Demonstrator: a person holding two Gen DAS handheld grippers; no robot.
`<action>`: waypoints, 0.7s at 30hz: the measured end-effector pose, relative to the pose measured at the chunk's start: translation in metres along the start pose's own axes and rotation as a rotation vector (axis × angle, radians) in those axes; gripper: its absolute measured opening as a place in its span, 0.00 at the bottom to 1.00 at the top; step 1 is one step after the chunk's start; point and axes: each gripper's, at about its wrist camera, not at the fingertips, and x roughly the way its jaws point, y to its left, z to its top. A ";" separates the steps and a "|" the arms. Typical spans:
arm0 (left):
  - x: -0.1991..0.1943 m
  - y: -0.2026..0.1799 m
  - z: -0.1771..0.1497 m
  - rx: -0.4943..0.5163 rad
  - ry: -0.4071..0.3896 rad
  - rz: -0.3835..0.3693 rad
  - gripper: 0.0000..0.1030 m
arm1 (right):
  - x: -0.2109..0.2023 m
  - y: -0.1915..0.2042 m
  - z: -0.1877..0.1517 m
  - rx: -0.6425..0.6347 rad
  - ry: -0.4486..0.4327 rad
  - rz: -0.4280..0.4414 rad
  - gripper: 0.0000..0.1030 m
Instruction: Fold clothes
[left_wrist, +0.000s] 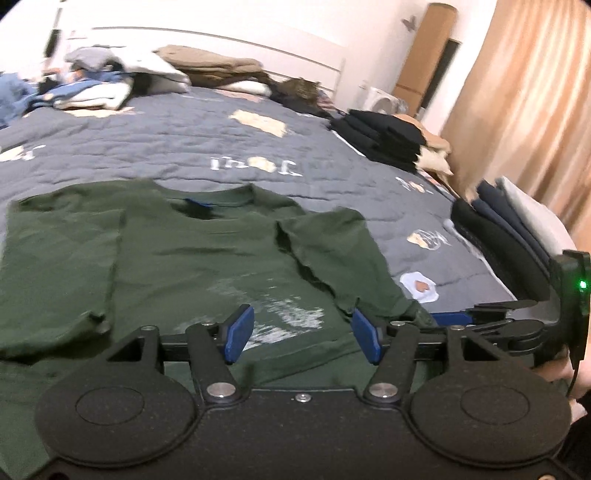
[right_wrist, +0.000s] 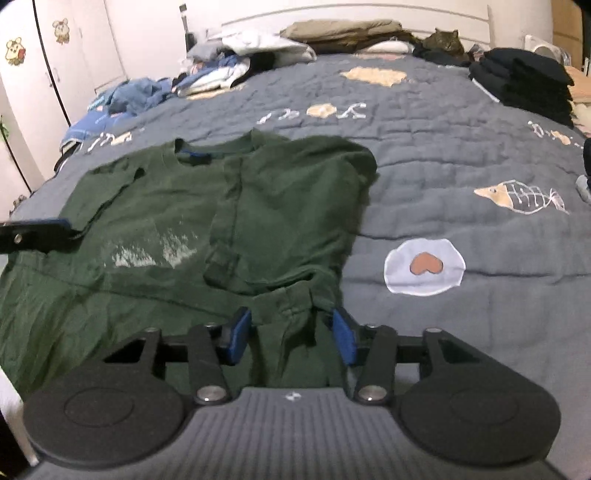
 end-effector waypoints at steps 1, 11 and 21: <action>-0.005 0.003 -0.001 -0.004 -0.004 0.014 0.57 | -0.002 0.000 0.000 0.007 -0.007 -0.001 0.28; -0.037 0.025 -0.011 -0.006 0.013 0.122 0.59 | -0.039 -0.017 -0.010 0.153 -0.093 -0.027 0.22; -0.055 0.027 -0.021 0.056 -0.008 0.174 0.66 | -0.042 0.007 -0.008 0.088 -0.106 -0.014 0.27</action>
